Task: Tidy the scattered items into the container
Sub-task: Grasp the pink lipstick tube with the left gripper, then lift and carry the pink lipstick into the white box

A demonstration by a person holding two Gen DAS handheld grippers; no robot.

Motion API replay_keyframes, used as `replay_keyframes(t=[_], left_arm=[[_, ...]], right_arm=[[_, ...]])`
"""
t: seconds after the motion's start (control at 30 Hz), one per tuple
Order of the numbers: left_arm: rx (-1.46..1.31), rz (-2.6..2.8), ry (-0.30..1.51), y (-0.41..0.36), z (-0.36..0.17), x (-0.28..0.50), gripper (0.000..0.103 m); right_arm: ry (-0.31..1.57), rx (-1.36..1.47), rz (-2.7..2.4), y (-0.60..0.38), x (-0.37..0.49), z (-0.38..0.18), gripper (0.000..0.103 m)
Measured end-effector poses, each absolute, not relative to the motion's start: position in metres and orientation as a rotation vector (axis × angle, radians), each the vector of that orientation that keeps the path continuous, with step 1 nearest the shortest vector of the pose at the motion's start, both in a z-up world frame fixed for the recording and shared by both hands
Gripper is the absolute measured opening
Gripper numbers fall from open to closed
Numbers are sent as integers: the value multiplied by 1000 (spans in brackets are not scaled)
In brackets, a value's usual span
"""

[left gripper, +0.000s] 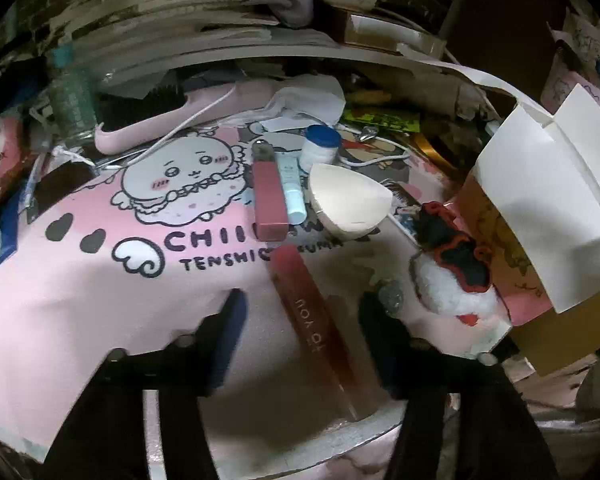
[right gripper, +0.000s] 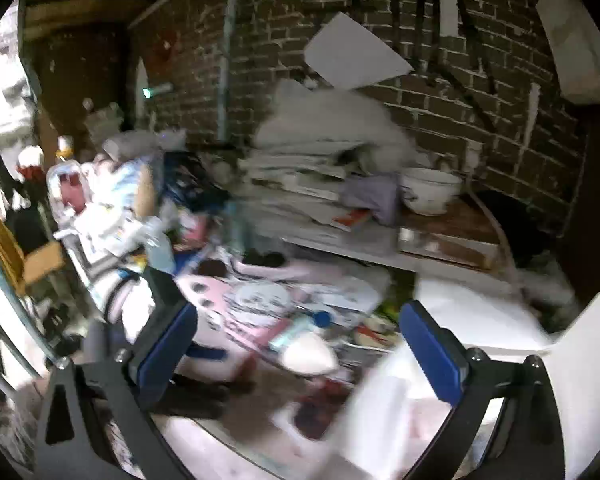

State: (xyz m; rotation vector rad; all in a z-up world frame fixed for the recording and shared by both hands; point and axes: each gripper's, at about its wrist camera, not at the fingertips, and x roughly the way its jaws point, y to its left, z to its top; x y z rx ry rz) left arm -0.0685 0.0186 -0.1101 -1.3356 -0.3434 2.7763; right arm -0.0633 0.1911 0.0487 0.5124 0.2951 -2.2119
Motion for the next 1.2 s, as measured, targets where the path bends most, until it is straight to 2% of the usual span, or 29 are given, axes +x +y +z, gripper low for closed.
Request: replay_keyframes(t=[0.07,0.13,0.2,0.4,0.63,0.87,1.2], left_arm=[[-1312,2798,-335,17,-111,-65,36],[-1270,2812,-335,14,-112,-61,21],[-1225,2854,-295,13,-113,-57,15],[-1091,2942,-203,12,-121,-39,13],[-894,3025,-230,12,-131,-25,14],[-708,3094,-179,18,-143,-13,13],[-662,3071,-245,8,-145,-10,11]], right_arm=[[255,521,-2196,182,-59,41,101],[216,547,-2186,176,-57,32,101],[188,569,-2195,173,-58,23,101],[171,574,-2227,169,-55,3,101],[144,523,-2250,164,-48,-12,101],[70,474,-2281,154,-53,-30,101],[104,459,-2368,139,-76,-40,101]])
